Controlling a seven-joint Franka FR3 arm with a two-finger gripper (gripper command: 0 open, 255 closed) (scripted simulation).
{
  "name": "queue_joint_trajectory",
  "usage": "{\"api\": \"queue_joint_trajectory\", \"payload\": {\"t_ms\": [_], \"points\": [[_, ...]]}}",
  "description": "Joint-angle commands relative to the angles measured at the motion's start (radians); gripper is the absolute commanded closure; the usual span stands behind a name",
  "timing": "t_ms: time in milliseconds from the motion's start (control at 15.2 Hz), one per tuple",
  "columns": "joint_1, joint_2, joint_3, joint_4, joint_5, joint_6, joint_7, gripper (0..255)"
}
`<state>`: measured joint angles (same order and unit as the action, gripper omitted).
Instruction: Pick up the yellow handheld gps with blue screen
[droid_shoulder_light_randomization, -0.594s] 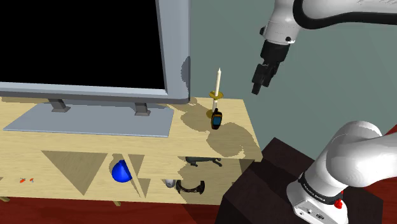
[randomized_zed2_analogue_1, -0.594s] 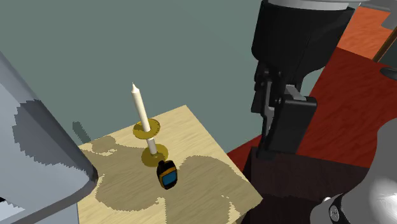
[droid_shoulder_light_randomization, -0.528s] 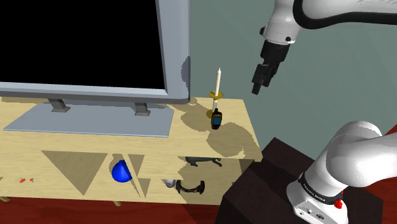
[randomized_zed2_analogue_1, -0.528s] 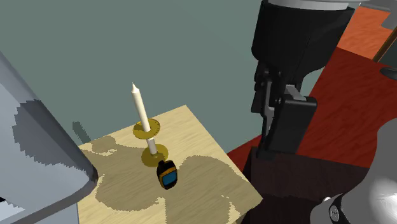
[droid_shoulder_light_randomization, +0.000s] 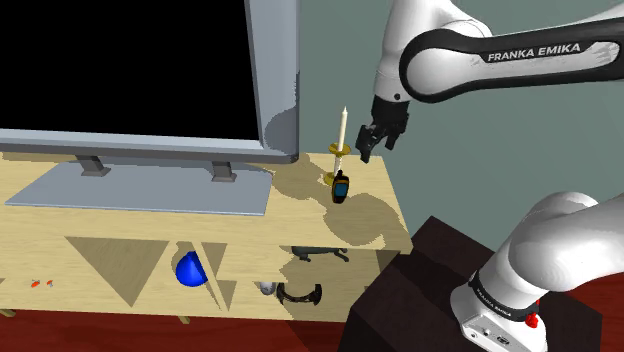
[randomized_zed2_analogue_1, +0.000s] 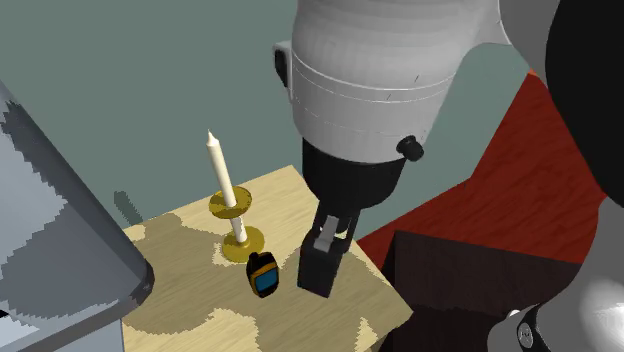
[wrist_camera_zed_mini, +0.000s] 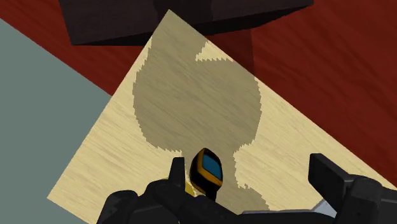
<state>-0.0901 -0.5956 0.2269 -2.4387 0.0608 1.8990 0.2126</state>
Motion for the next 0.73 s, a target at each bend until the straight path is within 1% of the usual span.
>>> {"api": "queue_joint_trajectory", "payload": {"t_ms": [0, 198, 330, 462, 660], "points": [[-0.029, 0.061, 0.049, 0.002, -0.033, 0.069, 0.09, 0], [-0.083, 0.167, 0.119, 0.022, -0.106, 0.159, 0.232, 0], [-0.122, 0.245, 0.164, 0.045, -0.171, 0.206, 0.336, 0], [-0.164, 0.326, 0.206, 0.076, -0.249, 0.242, 0.447, 0], [-0.216, 0.457, 0.253, 0.137, -0.389, 0.267, 0.626, 0]]}}
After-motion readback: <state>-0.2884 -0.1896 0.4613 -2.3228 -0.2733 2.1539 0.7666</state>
